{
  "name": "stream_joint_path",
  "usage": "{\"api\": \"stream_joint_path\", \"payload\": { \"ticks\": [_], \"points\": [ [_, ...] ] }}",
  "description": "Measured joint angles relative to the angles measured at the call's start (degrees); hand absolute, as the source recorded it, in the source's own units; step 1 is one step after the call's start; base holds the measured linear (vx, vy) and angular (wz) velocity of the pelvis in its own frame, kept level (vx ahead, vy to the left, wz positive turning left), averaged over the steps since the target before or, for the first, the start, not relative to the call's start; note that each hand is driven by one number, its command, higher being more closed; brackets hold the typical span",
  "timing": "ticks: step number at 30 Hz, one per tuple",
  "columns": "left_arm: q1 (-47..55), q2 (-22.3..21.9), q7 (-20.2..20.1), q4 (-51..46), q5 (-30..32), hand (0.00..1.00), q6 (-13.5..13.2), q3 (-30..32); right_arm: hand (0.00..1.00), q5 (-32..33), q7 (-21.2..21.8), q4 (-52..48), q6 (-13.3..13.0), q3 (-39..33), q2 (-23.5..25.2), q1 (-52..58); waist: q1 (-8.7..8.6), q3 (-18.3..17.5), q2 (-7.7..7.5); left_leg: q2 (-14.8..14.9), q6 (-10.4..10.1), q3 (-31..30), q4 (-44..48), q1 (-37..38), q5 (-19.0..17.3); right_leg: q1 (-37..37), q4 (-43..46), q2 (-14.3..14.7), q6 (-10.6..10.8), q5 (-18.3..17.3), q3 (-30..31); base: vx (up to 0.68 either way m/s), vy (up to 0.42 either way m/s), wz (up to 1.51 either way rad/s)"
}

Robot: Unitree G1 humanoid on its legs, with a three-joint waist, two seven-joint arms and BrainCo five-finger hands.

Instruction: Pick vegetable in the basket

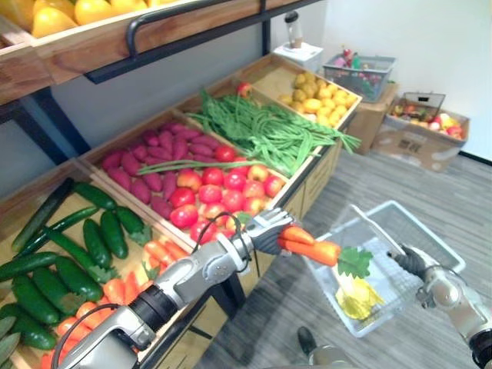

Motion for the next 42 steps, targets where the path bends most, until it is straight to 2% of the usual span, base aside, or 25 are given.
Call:
{"api": "stream_joint_path", "payload": {
  "ticks": [5,8,14,20,28,34,42],
  "points": [
    [-0.47,-0.98,-1.28,-0.05,-0.43,1.00,-0.73,-4.09,1.00,-2.37,0.22,-5.76,-3.36,8.35,-3.87,-5.85,-0.10,0.00,0.01,1.89,-0.67,4.03,3.85,0.30,-1.54,-1.31,0.88,1.97,-0.12,0.10,2.77,-0.02,-0.024,-0.34],
    [-0.48,-0.88,-2.34,-0.10,-0.44,1.00,-1.02,-4.47,1.00,-4.47,0.24,-7.52,-4.82,11.56,-5.77,-9.41,-0.11,0.03,0.06,2.50,-0.76,6.63,5.03,0.94,-1.72,-2.10,1.96,3.23,-0.18,0.16,4.05,-0.02,-0.022,-0.33],
    [-0.79,-0.72,-4.11,-0.94,-0.66,1.00,-2.16,-6.64,1.00,-4.50,0.26,-13.07,-7.19,15.69,-12.54,-14.06,-1.81,0.14,0.37,3.76,-0.76,10.93,6.65,2.06,-1.72,-2.69,2.70,5.19,-0.18,0.15,5.55,-0.03,-0.041,-0.22],
    [-0.79,-0.77,-4.97,-1.06,-0.66,1.00,-2.38,-7.39,1.00,-4.38,0.37,-17.69,-7.86,16.16,-17.69,-14.32,-3.30,0.47,1.06,4.38,-0.77,12.47,7.48,1.98,-1.72,-3.66,3.11,5.92,-0.18,0.15,5.77,-0.04,-0.057,-0.10],
    [-0.81,-1.48,-4.96,-1.03,-0.55,1.00,-2.35,-8.40,1.00,-3.55,0.62,-21.56,-7.95,16.15,-19.49,-14.34,-3.88,0.85,1.74,5.87,-0.79,12.72,8.53,1.90,-1.72,-3.74,3.11,6.82,-0.50,0.37,5.46,-0.03,-0.063,-0.01],
    [-0.81,-6.73,-4.54,0.54,-0.28,1.00,-0.96,-8.18,1.00,-0.72,3.00,-25.86,-8.34,16.15,-19.50,-14.17,-3.91,0.82,1.93,5.72,-1.74,12.41,8.51,1.02,-2.10,-3.74,2.38,6.47,-0.51,0.66,5.56,-0.05,-0.033,0.02],
    [-3.29,-15.04,-2.21,10.86,2.51,1.00,2.88,-5.09,1.00,4.54,4.98,-28.80,-8.31,16.08,-18.55,-13.34,-3.12,0.71,1.74,5.61,-1.87,12.37,8.42,0.88,-2.18,-3.67,2.04,6.36,-0.79,1.47,5.75,-0.02,-0.015,0.00]
  ]
}}
